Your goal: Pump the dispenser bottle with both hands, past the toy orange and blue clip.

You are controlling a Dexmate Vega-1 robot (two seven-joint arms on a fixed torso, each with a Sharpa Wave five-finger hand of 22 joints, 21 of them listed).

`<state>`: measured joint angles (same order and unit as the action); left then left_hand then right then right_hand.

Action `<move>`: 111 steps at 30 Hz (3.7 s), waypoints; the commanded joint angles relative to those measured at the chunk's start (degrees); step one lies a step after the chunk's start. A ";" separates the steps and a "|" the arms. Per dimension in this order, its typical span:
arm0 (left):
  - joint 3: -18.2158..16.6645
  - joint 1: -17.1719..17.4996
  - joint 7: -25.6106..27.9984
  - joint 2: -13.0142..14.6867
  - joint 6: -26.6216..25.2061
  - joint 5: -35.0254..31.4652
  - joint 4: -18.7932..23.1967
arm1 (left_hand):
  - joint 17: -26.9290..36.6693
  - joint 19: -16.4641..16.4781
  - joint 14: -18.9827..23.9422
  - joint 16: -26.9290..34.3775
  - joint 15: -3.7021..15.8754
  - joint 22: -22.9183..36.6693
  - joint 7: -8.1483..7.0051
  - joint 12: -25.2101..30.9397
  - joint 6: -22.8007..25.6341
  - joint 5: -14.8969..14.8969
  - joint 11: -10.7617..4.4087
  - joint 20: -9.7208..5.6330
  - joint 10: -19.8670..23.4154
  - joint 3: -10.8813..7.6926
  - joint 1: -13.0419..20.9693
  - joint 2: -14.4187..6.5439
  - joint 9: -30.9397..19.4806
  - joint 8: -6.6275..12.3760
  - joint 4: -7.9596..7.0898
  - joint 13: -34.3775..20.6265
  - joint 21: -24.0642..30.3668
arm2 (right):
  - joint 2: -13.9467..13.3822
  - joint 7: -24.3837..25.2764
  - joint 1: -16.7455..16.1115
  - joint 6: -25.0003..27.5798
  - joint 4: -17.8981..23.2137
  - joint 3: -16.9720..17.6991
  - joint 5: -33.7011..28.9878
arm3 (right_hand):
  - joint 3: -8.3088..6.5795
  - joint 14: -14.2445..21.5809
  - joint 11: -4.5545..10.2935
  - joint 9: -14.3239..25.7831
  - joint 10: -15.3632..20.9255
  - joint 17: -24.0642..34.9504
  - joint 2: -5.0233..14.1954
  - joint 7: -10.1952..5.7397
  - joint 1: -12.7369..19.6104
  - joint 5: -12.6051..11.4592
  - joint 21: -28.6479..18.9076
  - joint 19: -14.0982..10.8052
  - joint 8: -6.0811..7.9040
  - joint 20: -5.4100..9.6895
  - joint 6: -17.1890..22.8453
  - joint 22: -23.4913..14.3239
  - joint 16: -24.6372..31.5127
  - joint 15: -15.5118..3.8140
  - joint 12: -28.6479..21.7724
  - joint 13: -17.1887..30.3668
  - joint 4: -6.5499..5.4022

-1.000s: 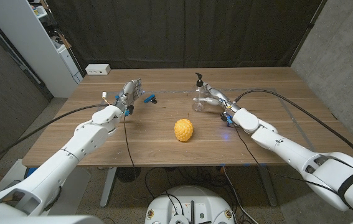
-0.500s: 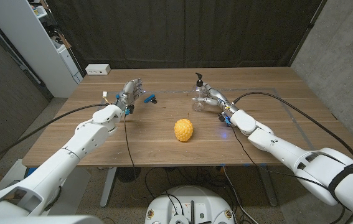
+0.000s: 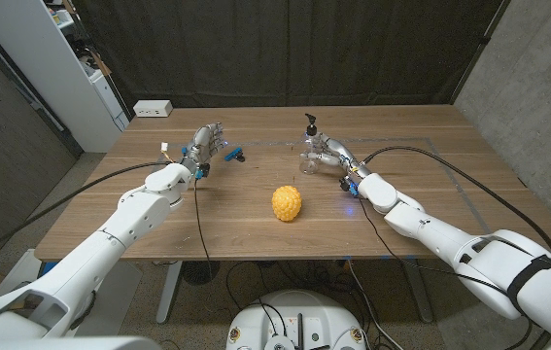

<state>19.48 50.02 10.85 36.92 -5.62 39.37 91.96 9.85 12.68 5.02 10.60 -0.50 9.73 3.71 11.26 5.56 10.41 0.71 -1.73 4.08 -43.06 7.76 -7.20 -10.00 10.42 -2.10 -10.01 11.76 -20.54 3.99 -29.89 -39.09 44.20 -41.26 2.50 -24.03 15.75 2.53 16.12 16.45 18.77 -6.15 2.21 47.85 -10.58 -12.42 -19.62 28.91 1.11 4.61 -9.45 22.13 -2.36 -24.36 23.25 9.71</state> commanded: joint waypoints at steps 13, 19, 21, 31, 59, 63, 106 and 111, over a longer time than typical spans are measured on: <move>-0.08 0.43 0.12 -0.04 0.20 0.19 0.16 | 0.17 0.49 0.48 0.00 -0.04 0.22 0.10 0.08 0.50 -0.07 0.27 -0.03 0.56 -0.66 -0.22 -3.21 -0.14 0.35 -0.29 -0.18 -0.10 | 1.04 1.58 0.17 -0.42 -0.85 -0.06 0.48 | 0.81 7.66 2.22 0.72 9.20 1.29 1.32 -1.54 2.64 0.43 0.35 -4.03 6.03 1.62 10.18 -0.38 4.13 -4.93 -2.99 1.71 -0.30; -0.02 0.36 -0.22 -0.03 0.24 0.29 0.08 | 0.17 0.50 0.51 -0.03 -0.19 0.22 0.16 0.02 0.64 -0.09 0.50 -0.06 0.51 -0.74 -0.32 -3.14 -0.14 0.36 -0.36 -0.19 -0.13 | 1.47 2.30 0.09 -1.01 -0.99 0.05 0.53 | 0.98 9.65 2.97 0.92 10.56 1.81 1.61 -2.47 3.90 0.40 0.57 -4.23 7.57 1.87 12.57 -0.39 5.37 -6.15 -3.36 2.13 -0.12; 0.03 0.31 -0.35 -0.01 0.29 0.26 0.04 | 0.17 0.51 0.51 -0.04 -0.20 0.22 0.17 0.01 0.63 -0.09 0.50 -0.05 0.52 -0.76 -0.34 -3.13 -0.14 0.34 -0.38 -0.19 -0.14 | 1.42 2.89 -0.22 -0.79 -0.43 0.19 0.44 | 1.23 10.79 3.39 0.90 11.49 2.15 1.75 -2.52 4.07 0.41 0.54 -4.64 8.43 2.01 14.16 -0.39 6.11 -6.63 -3.61 2.31 -0.28; 0.10 0.36 -0.65 0.55 0.93 -0.50 0.94 | 0.10 0.52 0.53 -0.10 -0.15 0.22 0.11 0.01 0.69 -0.10 0.56 -0.05 0.63 -0.87 -0.33 -3.04 -0.14 0.31 -0.27 -0.19 -0.17 | -1.46 4.26 -3.38 3.23 7.64 1.64 0.35 | 1.87 14.30 4.11 0.48 14.45 3.50 2.52 -3.05 4.82 0.17 0.32 -6.25 9.85 2.52 16.55 -0.45 8.70 -8.27 -4.43 2.93 -0.46; 1.24 1.48 -0.91 4.35 1.21 -6.26 9.60 | -0.04 1.27 1.27 0.00 0.19 0.22 0.17 0.15 1.76 -0.26 0.21 0.23 1.60 -0.85 0.34 -3.18 -0.15 0.47 0.98 -0.19 -0.05 | -8.48 7.89 -9.26 13.11 23.36 5.74 -2.09 | 2.72 15.75 5.27 -0.20 18.05 6.05 4.07 -3.99 6.74 -0.36 -2.33 -14.33 11.91 0.73 18.93 -0.99 10.86 -9.54 -5.44 4.49 -0.45; 1.57 1.18 -1.13 4.01 1.59 -6.81 9.76 | -0.04 1.42 1.57 0.10 0.19 0.23 0.18 0.20 1.89 -0.28 0.30 0.31 1.81 -0.82 0.42 -3.21 -0.15 0.48 1.12 -0.20 -0.02 | -8.96 7.87 -9.71 13.72 24.23 6.17 -1.90 | 3.16 15.86 5.15 -0.37 18.14 7.26 4.45 -3.69 7.42 -0.47 -3.76 -18.28 12.08 0.49 18.58 -1.09 11.81 -9.45 -5.45 5.00 -0.40; 9.16 -8.99 -7.47 9.53 -4.29 -28.93 21.80 | -0.08 1.54 1.72 -0.38 0.48 0.21 0.02 0.00 4.07 -0.52 0.21 -0.18 3.10 -0.59 2.08 -3.05 -0.15 0.47 3.99 -0.18 -0.44 | -9.40 8.96 -12.02 11.89 22.88 9.10 1.33 | 3.12 15.64 2.87 -1.24 18.81 10.18 5.83 -3.04 11.25 -1.48 -8.30 -29.80 13.47 1.86 19.81 -1.25 12.44 -8.03 -5.78 6.86 -0.27; 9.90 -11.31 -10.33 10.09 -4.71 -30.98 22.72 | 0.03 0.20 -0.12 -0.80 0.21 0.21 -0.08 -0.22 4.05 -0.59 0.13 -0.43 2.72 -0.25 2.17 -3.13 -0.14 0.32 4.21 -0.17 -0.92 | -9.22 9.53 -12.30 11.51 22.65 9.09 1.06 | 3.13 15.67 2.91 -1.30 18.98 10.29 5.92 -3.09 11.27 -1.54 -8.28 -29.70 13.50 1.99 19.82 -1.26 12.38 -8.17 -5.85 6.96 -0.36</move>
<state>27.63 42.71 4.46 45.60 -9.22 13.62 112.11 9.75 13.55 5.68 10.14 -0.21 9.73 4.00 11.26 9.32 9.92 0.90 -2.05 7.13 -43.27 9.28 -7.80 -9.99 10.86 1.76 -10.00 11.13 -29.98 12.75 -41.64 -26.79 67.43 -32.32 3.66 -20.67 30.86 5.33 14.75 34.93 28.84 -5.55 -0.31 53.13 -11.88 -20.23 -47.74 42.04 1.25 23.87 -10.55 34.36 -2.97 -29.89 29.90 9.56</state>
